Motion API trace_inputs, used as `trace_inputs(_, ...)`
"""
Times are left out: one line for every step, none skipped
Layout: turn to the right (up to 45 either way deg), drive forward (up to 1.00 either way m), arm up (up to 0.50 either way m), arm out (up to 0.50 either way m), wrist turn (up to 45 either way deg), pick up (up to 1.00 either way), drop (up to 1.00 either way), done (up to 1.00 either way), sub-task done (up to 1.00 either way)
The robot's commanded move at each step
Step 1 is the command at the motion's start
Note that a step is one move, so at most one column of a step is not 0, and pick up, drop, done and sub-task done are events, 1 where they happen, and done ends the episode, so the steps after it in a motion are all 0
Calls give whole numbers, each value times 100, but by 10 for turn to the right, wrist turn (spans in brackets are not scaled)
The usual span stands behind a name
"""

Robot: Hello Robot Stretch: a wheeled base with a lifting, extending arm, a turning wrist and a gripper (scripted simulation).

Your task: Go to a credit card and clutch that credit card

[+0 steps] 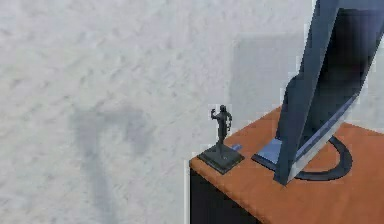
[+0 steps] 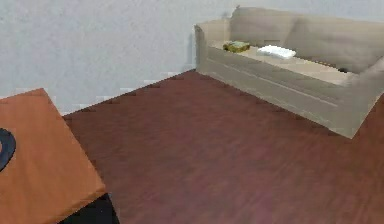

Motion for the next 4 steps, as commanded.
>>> trace_inputs(0, 40, 0, 0, 0, 0, 0, 0, 0)
trace_inputs(-450, 0, 0, 0, 0, 0, 0, 0, 0)
trace_inputs(-180, 0, 0, 0, 0, 0, 0, 0, 0)
trace_inputs(-30, 0, 0, 0, 0, 0, 0, 0, 0)
